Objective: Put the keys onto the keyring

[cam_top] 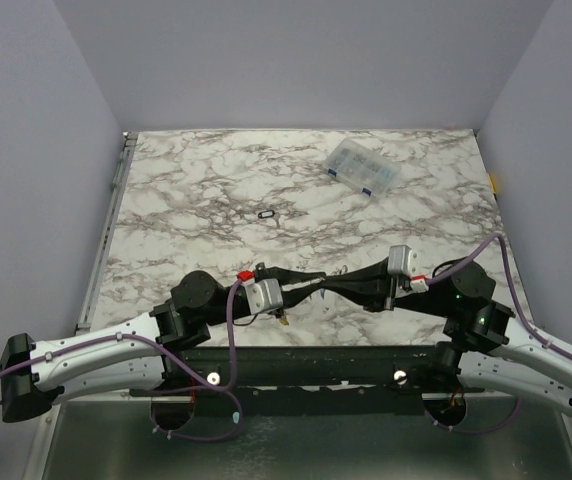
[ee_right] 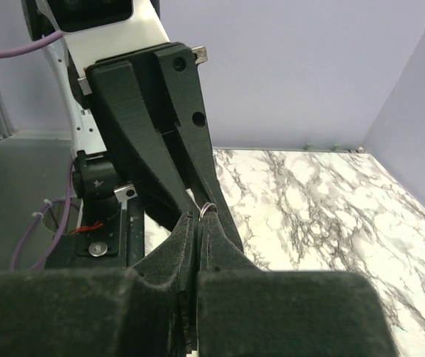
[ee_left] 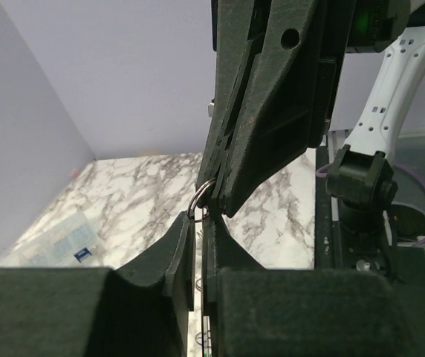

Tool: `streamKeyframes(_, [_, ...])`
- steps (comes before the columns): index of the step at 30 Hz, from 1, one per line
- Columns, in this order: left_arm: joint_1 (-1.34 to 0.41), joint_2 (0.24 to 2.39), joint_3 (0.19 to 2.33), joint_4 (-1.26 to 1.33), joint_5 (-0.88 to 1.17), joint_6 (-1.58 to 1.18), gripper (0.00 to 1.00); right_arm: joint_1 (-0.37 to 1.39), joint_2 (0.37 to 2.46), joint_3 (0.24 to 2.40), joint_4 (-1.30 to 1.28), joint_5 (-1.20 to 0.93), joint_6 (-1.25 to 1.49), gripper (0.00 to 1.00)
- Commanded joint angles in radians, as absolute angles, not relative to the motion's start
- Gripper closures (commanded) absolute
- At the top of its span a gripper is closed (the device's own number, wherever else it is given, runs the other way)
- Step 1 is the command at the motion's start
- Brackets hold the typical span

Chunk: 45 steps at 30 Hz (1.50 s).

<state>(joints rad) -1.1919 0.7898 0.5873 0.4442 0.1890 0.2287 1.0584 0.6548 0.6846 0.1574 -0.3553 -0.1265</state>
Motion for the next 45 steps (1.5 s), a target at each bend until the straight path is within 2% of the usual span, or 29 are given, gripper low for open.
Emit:
streamKeyframes(1, [-1.203,0.789,0.6,0.463,0.256,0.223,0.98,1.06,0.667,0.707,0.144,-0.393,-0.104,0.99])
streamKeyframes(9, [-1.203,0.763,0.598,0.463,0.247,0.207,1.0,1.06,0.663,0.702,0.115,-0.346,-0.109,0.99])
streamKeyframes(11, [-1.202,0.759,0.597,0.46,0.245,0.199,1.0,1.062,0.659,0.704,0.109,-0.313,-0.111,0.97])
streamKeyframes(19, [-1.202,0.764,0.627,0.37,0.121,0.169,1.0,1.06,0.618,0.77,-0.01,-0.202,-0.155,0.47])
streamKeyframes(22, [-1.203,0.767,0.633,0.349,0.101,0.163,1.0,1.06,0.596,0.794,-0.072,-0.18,-0.181,0.42])
streamKeyframes(29, [-1.203,0.789,0.656,0.297,0.034,0.125,1.0,1.061,0.578,0.838,-0.184,-0.219,-0.244,0.41])
streamKeyframes(36, [-1.203,0.837,0.704,0.25,-0.065,0.007,1.0,1.061,0.708,0.91,-0.386,-0.265,-0.352,0.45])
streamKeyframes(39, [-1.203,0.863,0.715,0.226,-0.069,-0.035,1.0,1.06,0.731,0.91,-0.385,-0.259,-0.374,0.47])
streamKeyframes(42, [-1.203,0.873,0.711,0.223,-0.062,-0.056,1.0,1.061,0.732,0.897,-0.354,-0.243,-0.4,0.52])
streamKeyframes(45, [-1.203,0.874,0.707,0.222,-0.055,-0.061,1.0,1.06,0.736,0.89,-0.335,-0.222,-0.421,0.63])
